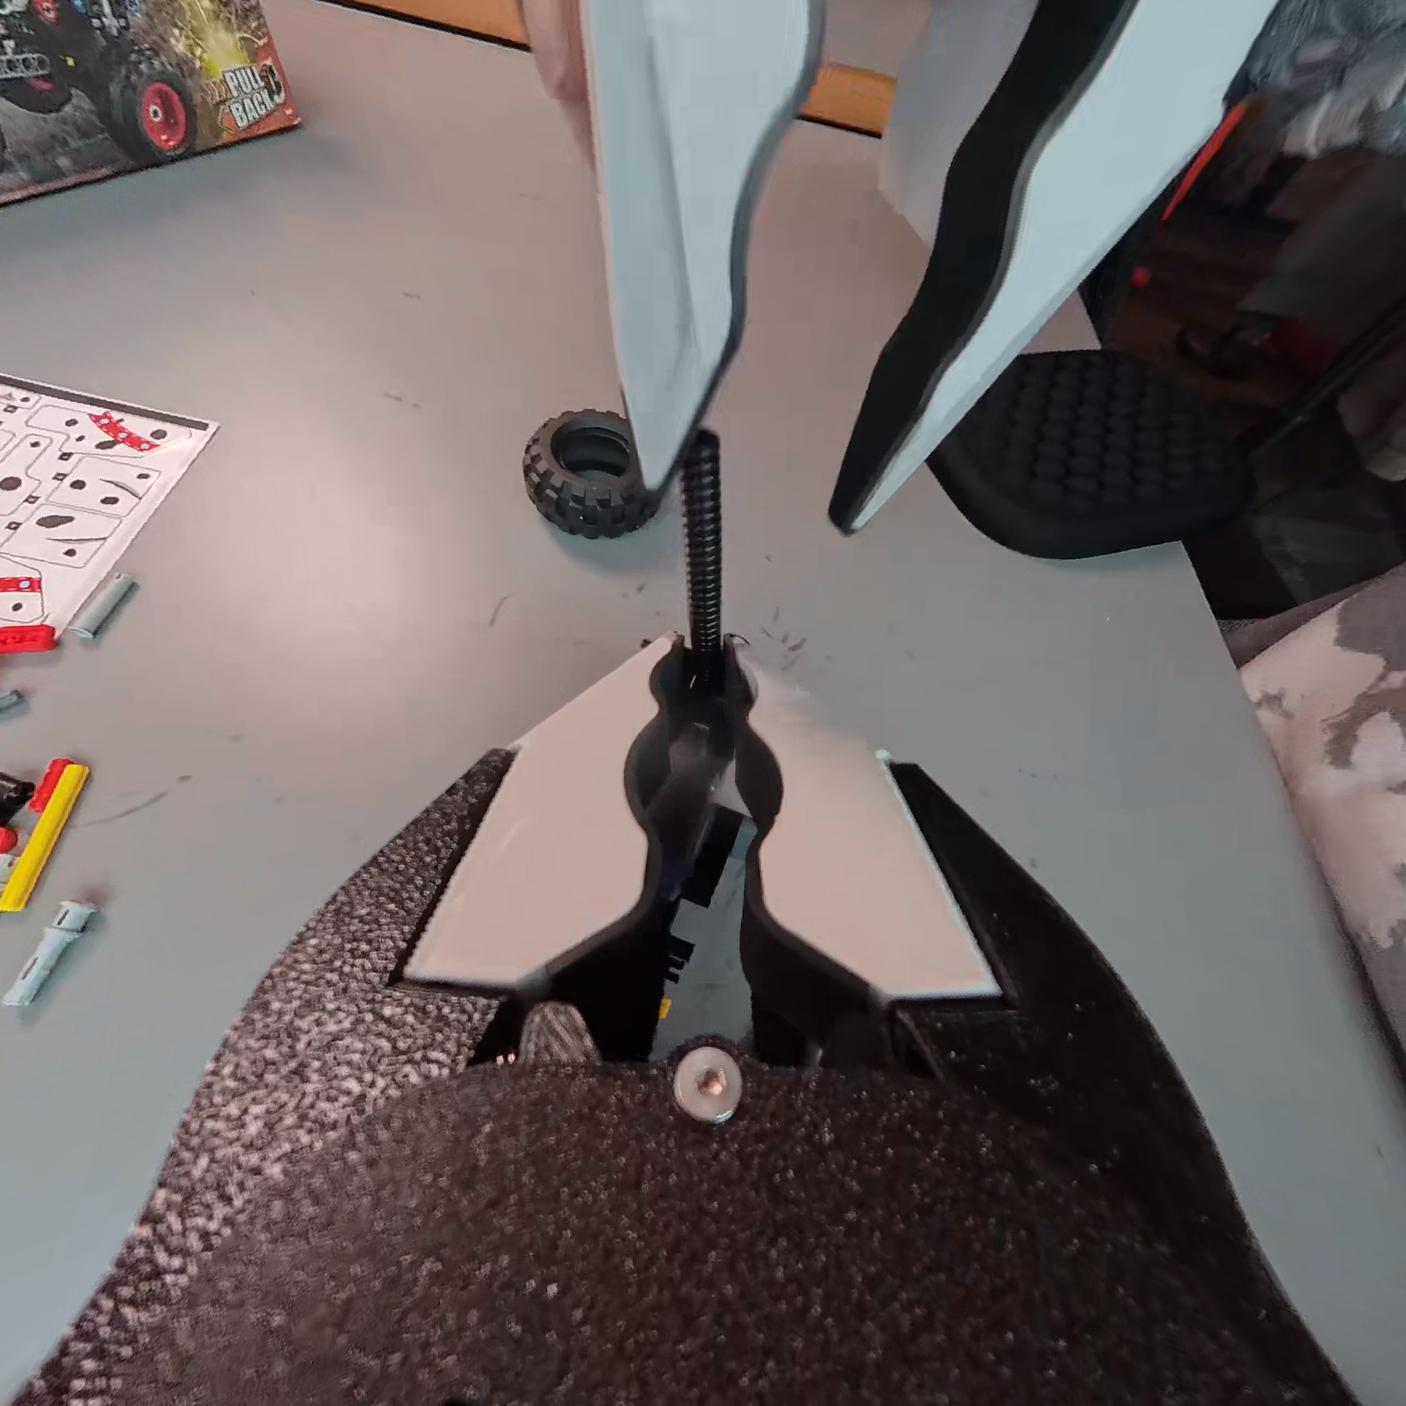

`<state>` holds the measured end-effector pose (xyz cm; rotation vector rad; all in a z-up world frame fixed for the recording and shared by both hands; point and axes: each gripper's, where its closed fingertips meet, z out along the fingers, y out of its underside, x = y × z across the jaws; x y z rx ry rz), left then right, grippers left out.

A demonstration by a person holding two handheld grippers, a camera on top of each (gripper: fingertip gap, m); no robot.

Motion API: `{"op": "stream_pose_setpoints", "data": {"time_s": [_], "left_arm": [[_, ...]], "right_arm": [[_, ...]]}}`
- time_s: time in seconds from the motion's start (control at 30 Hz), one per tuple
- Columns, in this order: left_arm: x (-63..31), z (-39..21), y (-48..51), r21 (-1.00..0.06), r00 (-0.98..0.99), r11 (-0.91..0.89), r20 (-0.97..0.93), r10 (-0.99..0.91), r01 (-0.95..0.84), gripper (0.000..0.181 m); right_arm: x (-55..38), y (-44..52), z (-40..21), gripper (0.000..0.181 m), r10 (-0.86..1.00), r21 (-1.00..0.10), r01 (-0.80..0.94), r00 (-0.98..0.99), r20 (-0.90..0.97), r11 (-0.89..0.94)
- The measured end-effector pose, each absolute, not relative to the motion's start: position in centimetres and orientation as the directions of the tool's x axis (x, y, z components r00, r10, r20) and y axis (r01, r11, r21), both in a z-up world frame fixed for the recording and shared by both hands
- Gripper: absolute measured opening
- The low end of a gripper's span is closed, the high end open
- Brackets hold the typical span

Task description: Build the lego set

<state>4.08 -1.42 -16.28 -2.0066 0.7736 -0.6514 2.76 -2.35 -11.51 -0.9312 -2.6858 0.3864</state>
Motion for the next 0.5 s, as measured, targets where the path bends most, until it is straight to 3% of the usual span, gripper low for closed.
{"op": "stream_pose_setpoints", "data": {"time_s": [0.03, 0.13, 0.33, 0.5], "left_arm": [[3.8, -16.1, -1.5, -0.864, 0.673, -0.438, 0.17, -0.72, -0.25, 0.006], [2.9, -16.3, -1.7, -0.868, 0.688, -0.44, 0.175, -0.704, -0.23, 0.007], [2.4, -16.2, -1.9, -0.874, 0.678, -0.457, 0.237, -0.696, -0.163, 0.007], [1.9, -16.2, -1.9, -0.872, 0.681, -0.469, 0.258, -0.685, -0.141, 0.007]], "right_arm": [[2.6, -2.2, -10.6, 0.031, 0.669, -0.42, 0.561, -0.723, 0.172, 0.714], [3.0, -1.2, -10.0, 0.043, 0.775, -0.629, 0.548, -0.616, 0.142, 0.551], [2.9, -1.0, -18.9, 0.057, 0.869, -0.687, 0.599, -0.484, 0.099, 0.412], [-0.7, -3.4, -20.8, 0.075, 0.912, -0.755, 0.586, -0.407, 0.041, 0.295]]}}
